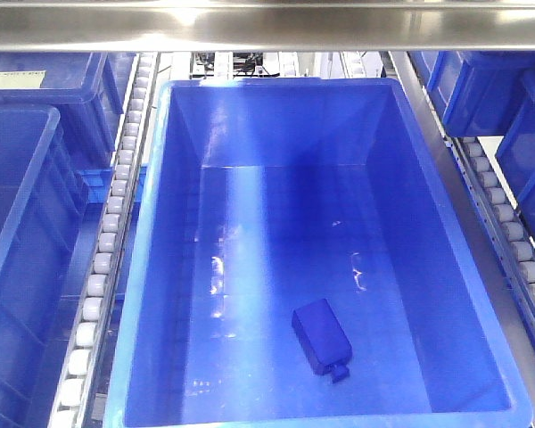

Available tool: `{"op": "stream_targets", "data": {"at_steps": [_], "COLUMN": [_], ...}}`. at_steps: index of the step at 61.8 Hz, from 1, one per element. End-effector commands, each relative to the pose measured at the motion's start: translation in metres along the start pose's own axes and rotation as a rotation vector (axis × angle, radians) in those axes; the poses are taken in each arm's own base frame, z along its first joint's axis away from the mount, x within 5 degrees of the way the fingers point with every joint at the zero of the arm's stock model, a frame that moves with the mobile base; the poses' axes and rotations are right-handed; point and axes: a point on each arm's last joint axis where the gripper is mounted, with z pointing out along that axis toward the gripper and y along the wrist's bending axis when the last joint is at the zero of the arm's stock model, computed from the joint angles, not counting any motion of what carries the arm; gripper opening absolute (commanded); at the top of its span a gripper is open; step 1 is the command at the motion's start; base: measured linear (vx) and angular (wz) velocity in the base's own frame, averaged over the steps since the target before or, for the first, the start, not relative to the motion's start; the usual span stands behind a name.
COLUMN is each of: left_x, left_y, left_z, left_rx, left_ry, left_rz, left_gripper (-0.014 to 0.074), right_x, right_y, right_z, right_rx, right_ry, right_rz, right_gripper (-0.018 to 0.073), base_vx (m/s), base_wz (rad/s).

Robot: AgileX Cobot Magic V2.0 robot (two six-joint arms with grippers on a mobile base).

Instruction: Pour parts from conveyor to right shelf

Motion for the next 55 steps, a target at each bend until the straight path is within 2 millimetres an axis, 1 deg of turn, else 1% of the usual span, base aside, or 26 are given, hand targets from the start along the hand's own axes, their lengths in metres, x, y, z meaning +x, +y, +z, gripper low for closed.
{"op": "stream_targets", "data": {"at_steps": [1, 55], "left_x": [0.0029, 0.0029], "left_y": [-0.0001, -0.0001], "left_z": [-0.0001, -0.0001], "left_rx": [0.006, 0.006], "left_ry": [-0.057, -0.057], "left_rz": [-0.012, -0.012], "left_gripper": [-0.0006, -0.0006], "right_x": [-0.0006, -0.0002], "right_y": [0.0005, 0.0005], "right_z": [-0.0009, -0.0009], "right_rx": [0.000, 0.000], "right_ry": [-0.069, -0.067], "right_rz": [-0.016, -0.016], "right_gripper": [-0.0010, -0.0010], "base_vx": [0.00, 0.00], "base_wz": [0.00, 0.00]}}
